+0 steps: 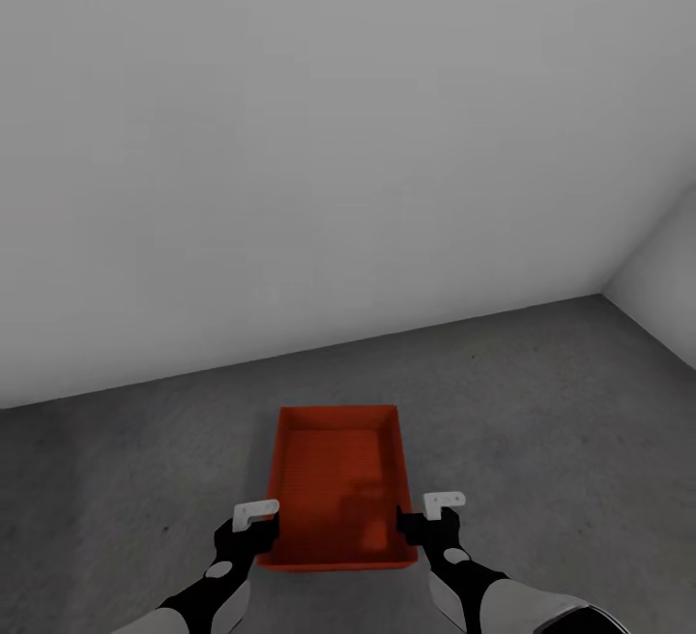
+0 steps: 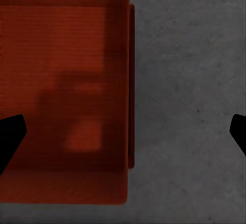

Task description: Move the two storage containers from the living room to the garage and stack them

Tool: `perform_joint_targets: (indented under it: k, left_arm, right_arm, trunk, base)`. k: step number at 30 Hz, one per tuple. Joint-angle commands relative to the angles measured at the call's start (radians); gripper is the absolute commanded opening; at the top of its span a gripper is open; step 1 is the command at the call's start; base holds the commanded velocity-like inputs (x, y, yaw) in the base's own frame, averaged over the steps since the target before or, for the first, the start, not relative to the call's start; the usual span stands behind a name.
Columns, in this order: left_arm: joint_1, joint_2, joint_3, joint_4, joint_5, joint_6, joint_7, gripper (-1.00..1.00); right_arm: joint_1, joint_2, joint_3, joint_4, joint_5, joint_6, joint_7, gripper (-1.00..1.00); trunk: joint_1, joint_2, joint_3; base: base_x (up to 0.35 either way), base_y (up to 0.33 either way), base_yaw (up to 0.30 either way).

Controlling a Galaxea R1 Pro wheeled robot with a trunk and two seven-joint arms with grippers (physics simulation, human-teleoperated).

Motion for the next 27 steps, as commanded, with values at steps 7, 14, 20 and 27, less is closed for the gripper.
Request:
perform_joint_targets:
  k: [7, 14, 20, 27]
  left_arm:
    - [-0.001, 0.0, -0.009, 0.0, 0.006, -0.003, 0.005, 1.0]
    - [-0.001, 0.0, -0.009, 0.0, 0.006, -0.003, 0.005, 1.0]
    - [-0.001, 0.001, -0.009, 0.0, 0.007, -0.003, -0.001, 1.0]
    - [-0.001, 0.004, -0.008, -0.001, 0.01, -0.003, -0.003, 1.0]
  right_arm:
    - [-0.001, 0.001, 0.009, 0.002, -0.007, -0.005, -0.002, 1.0]
    - [-0.001, 0.001, 0.009, 0.002, -0.007, -0.006, -0.002, 1.0]
    - [-0.001, 0.001, 0.009, 0.002, -0.007, -0.006, -0.002, 1.0]
    - [-0.001, 0.001, 0.009, 0.002, -0.007, -0.006, -0.002, 1.0]
  trunk:
    - [-0.027, 0.049, 0.021]
    - [-0.054, 0.098, 0.043]
    - [-0.069, 0.126, 0.056]
    - [-0.069, 0.126, 0.056]
  base:
    - [0.0, 0.0, 0.0]
    - [0.0, 0.0, 0.0]
    - [0.0, 0.0, 0.0]
    - [0.0, 0.0, 0.0]
